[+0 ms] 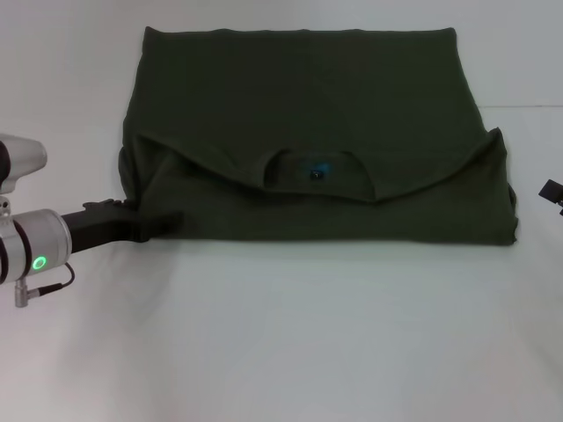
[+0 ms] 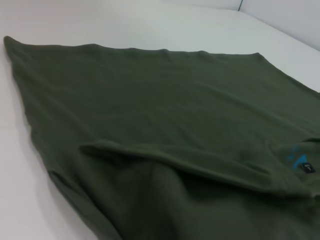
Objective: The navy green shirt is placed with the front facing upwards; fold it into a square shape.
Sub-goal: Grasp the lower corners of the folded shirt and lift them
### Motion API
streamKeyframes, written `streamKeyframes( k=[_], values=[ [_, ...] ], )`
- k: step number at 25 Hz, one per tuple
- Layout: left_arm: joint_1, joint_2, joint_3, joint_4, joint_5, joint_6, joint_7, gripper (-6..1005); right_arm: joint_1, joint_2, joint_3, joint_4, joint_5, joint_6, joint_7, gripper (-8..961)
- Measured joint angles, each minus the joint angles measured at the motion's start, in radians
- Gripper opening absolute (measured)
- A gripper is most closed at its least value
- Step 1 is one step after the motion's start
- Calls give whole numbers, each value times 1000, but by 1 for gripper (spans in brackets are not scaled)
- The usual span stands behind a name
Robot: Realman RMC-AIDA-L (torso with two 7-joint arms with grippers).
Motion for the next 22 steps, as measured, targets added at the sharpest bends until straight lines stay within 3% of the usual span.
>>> streamKeyframes(
  k=[10,16,18,22],
  values=[
    [-3,0,0,-1,-3,22,-4,850,2,4,0,0,0,7,0,946],
    [-2,0,-5,-3,-10,-13,-24,772,3,4,0,0,0,7,0,947],
    [-3,0,1,-3,-8,-13,-23,569,3,4,0,0,0,7,0,946],
    [-8,0,21,-3,-7,-13,-21,425,4,4,0,0,0,7,0,946]
  ],
)
